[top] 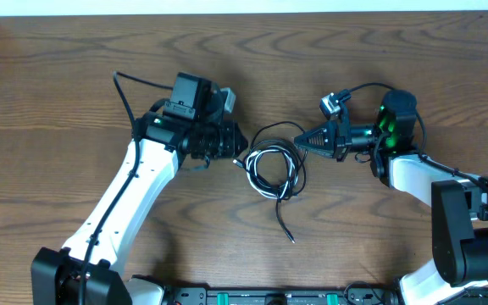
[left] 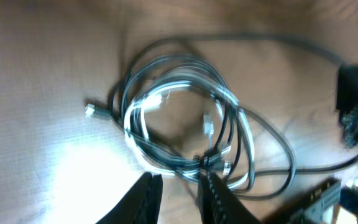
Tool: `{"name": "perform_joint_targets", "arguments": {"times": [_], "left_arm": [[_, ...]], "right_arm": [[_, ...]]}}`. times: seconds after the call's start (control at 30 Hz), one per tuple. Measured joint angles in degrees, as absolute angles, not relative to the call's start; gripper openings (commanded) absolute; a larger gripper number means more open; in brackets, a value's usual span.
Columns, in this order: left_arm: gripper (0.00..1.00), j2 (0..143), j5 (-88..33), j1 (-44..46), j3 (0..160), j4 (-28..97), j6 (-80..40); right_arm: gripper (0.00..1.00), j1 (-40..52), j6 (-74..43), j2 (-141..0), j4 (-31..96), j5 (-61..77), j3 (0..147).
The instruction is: Untangle cables
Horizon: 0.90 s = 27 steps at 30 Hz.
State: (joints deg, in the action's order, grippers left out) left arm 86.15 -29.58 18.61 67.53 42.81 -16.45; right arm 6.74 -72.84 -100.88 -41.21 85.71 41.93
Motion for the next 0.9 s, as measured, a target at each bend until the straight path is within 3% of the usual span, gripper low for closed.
{"name": "perform_joint_targets", "arguments": {"times": [0.1,0.27,0.4,0.57,0.67,0.9], "left_arm": [[0.26,86.15,-29.52,20.01,67.53,46.5,-16.45],[0.26,86.15,-29.43,22.79,67.53,48.64,-16.47],[0.26,86.15,-29.3,23.99,67.53,48.9,-17.19],[0.26,86.15,-27.0,25.39,67.53,49.23,-20.47],[0.26,86.15,-25.96,27.29,67.53,49.23,-22.15],[0.27,86.15,-19.11,34.41,65.28,48.69,-28.6]], "right_arm": [[0.02,6.74,-70.37,-100.88,-39.16,84.82,41.93],[0.15,6.74,-63.02,-100.88,-30.0,81.36,41.95],[0.31,6.74,-53.41,-100.88,-14.31,75.83,41.91],[0.37,6.74,-41.23,-100.88,3.51,64.23,41.85],[0.45,6.74,-35.68,-100.88,8.91,58.08,41.8],[0.46,7.75,-29.61,-100.86,14.09,47.13,41.85]]}}
